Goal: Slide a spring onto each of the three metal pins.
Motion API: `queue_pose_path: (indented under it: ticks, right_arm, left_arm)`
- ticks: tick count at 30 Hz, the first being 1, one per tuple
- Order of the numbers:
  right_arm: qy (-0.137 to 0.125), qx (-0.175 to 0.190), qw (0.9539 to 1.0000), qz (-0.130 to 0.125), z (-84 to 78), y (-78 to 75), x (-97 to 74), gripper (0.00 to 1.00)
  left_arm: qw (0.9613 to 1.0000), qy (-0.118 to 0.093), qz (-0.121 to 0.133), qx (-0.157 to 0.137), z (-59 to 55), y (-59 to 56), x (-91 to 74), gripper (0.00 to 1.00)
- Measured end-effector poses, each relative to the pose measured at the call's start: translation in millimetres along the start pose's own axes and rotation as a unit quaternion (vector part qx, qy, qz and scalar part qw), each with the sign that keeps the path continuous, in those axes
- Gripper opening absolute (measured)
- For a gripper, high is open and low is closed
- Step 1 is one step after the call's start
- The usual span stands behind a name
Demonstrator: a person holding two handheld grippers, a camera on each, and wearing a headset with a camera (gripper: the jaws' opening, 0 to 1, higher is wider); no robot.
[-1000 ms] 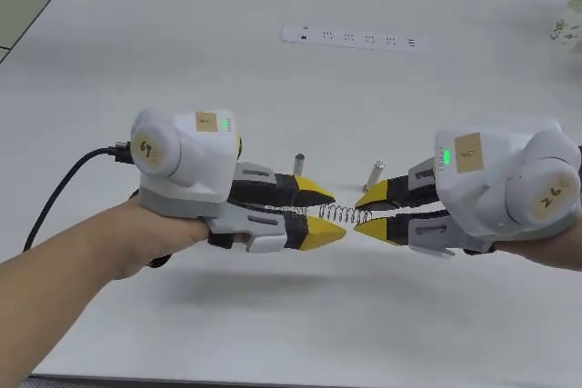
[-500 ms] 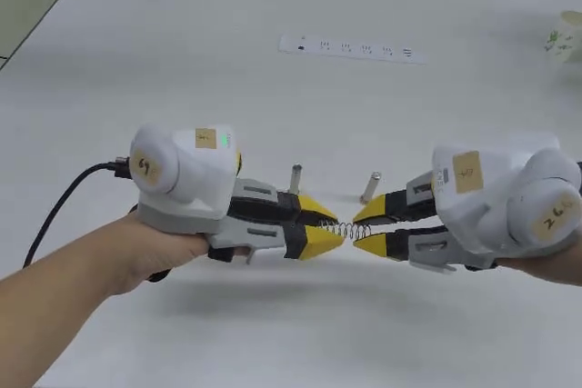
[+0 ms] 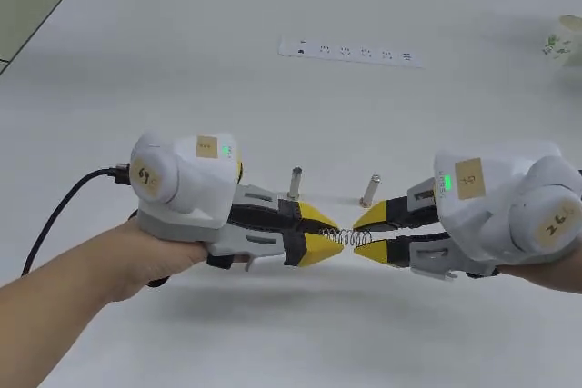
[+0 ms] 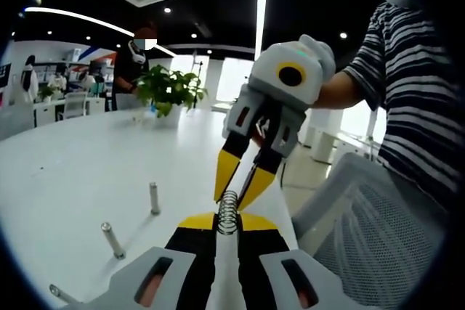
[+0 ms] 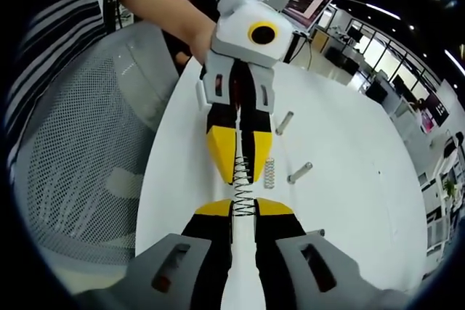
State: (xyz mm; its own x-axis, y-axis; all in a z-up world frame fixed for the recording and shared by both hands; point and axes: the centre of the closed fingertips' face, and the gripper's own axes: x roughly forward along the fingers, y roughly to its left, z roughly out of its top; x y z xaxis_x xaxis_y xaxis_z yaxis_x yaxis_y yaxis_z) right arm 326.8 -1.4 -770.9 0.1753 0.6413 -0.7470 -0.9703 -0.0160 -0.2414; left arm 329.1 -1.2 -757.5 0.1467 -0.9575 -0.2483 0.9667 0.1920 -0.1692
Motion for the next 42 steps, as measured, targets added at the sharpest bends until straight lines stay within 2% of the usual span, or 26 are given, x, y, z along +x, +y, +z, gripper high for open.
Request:
queue_pose_path:
  ticks: [4,14,18,20,22,29,35,42]
  right_arm:
    - [-0.014,0.022,0.9997,0.001,1.0,0.1,-1.0,0.08]
    - [-0.024,0.019,0.9995,0.009,1.3,3.6,-2.2,0.08]
    - [-0.025,0.019,0.9994,0.013,1.2,5.1,-2.7,0.09]
    - [-0.013,0.013,0.9997,0.016,-3.8,6.0,-2.5,0.08]
    - [-0.011,0.013,0.9997,0.016,-5.3,6.2,-1.8,0.08]
    - [-0.016,0.022,0.9994,0.021,-5.4,8.0,-0.7,0.08]
    - [-0.016,0.004,0.9997,0.017,-1.7,7.2,-2.8,0.07]
    - [-0.019,-0.025,0.9993,0.018,9.8,4.3,-10.0,0.07]
  left_arm:
    - [1.0,0.001,0.0,0.004,1.1,-1.2,-1.1,0.02]
    - [0.9999,0.005,-0.01,0.002,-0.7,-6.4,-2.6,0.02]
    - [0.9999,0.007,-0.014,0.0,-1.6,-8.6,-2.0,0.02]
    - [0.9998,0.008,-0.016,0.001,-2.1,-8.9,-2.3,0.02]
    - [0.9998,0.009,-0.017,0.0,-2.5,-9.0,-2.5,0.02]
    - [0.9997,0.013,-0.019,0.002,-4.4,-10.2,-2.6,0.02]
    - [0.9997,0.016,-0.018,0.003,-6.0,-9.9,-3.9,0.02]
    - [0.9996,0.02,-0.018,0.005,-8.3,-9.5,-4.9,0.02]
